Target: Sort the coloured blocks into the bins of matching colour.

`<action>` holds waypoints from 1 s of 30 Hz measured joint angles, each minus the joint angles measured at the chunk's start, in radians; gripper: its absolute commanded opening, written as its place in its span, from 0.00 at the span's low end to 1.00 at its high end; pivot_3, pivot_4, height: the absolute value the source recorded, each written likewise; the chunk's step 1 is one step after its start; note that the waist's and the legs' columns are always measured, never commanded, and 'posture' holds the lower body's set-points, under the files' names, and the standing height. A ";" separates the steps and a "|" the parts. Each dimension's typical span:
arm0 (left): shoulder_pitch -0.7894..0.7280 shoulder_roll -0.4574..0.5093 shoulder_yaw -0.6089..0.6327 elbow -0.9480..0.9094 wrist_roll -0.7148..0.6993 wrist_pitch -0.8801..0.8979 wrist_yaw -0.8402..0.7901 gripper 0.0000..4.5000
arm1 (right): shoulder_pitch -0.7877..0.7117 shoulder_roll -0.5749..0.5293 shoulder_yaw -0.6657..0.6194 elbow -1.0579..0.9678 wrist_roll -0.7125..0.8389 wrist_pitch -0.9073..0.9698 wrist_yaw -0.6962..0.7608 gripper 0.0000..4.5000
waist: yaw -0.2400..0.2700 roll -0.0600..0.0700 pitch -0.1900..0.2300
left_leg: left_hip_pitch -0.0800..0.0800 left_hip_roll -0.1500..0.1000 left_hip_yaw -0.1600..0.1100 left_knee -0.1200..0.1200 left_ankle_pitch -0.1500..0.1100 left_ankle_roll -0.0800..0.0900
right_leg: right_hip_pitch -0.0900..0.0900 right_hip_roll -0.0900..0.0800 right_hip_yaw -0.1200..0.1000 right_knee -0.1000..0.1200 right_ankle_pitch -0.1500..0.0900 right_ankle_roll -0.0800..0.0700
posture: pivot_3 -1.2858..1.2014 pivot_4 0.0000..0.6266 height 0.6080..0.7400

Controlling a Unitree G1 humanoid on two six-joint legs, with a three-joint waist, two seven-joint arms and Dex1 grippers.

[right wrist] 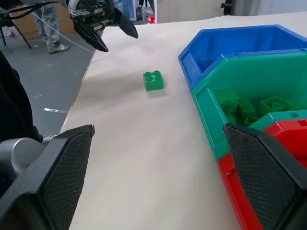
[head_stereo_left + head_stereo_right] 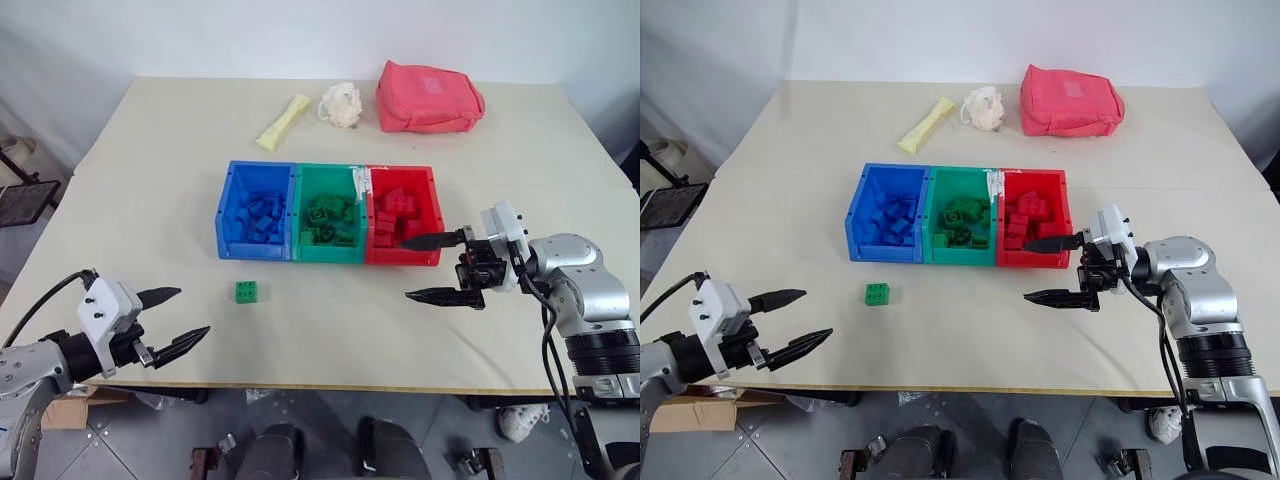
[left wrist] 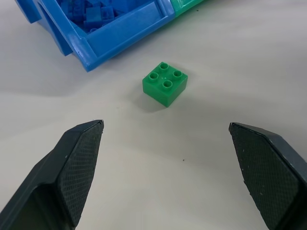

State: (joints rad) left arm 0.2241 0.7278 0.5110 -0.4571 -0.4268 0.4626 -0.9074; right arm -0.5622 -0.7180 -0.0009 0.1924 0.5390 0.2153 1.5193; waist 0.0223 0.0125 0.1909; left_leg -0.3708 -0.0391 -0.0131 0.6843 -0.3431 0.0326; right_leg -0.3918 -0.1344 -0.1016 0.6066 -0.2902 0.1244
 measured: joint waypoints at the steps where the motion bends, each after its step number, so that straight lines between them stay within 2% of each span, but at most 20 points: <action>1: -0.001 0.000 -0.002 0.000 0.000 -0.001 0.003 0.99 | 0.000 0.000 0.000 0.003 0.000 0.000 0.000 1.00 | -0.001 0.000 0.000 | 0.000 0.000 0.000 0.000 0.000 0.000 | 0.000 0.000 0.000 0.000 0.000 0.000 | 0.52 0.24 1.00; 8: -0.071 0.000 -0.081 0.019 0.012 -0.025 0.040 0.99 | 0.001 0.001 0.000 0.005 -0.001 -0.009 0.001 1.00 | -0.001 0.000 0.000 | 0.000 0.000 0.000 0.000 0.000 0.000 | 0.000 0.000 0.000 0.001 0.000 0.000 | 0.52 0.24 1.00; 14: -0.286 -0.055 -0.290 0.283 0.146 -0.164 0.085 0.99 | 0.036 0.027 -0.006 -0.028 0.001 -0.015 -0.021 1.00 | 0.001 0.000 0.000 | 0.000 -0.002 0.001 0.000 0.000 0.000 | -0.001 0.003 -0.002 0.004 0.000 0.000 | 0.52 0.24 1.00; 23: -0.425 -0.077 -0.436 0.499 0.192 -0.285 0.015 0.99 | 0.142 0.026 -0.047 -0.132 0.021 0.010 -0.078 1.00 | 0.001 0.000 0.000 | 0.001 -0.002 0.003 0.000 0.000 0.001 | -0.002 0.003 -0.003 0.005 0.000 0.000 | 0.52 0.24 1.00; 30: -0.478 -0.080 -0.472 0.573 0.194 -0.336 -0.044 0.53 | 0.194 0.022 -0.073 -0.192 0.032 0.025 -0.119 1.00 | 0.001 0.000 0.000 | 0.001 -0.002 0.004 0.001 0.000 0.001 | -0.002 0.003 -0.003 0.005 0.000 0.000 | 0.52 0.24 1.00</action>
State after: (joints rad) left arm -0.2544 0.6478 0.0387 0.1157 -0.2326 0.1265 -0.9516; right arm -0.3684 -0.6962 -0.0741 0.0008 0.5712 0.2403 1.4008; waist 0.0238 0.0127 0.1906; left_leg -0.3696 -0.0408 -0.0096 0.6850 -0.3427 0.0333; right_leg -0.3934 -0.1312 -0.1045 0.6116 -0.2902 0.1245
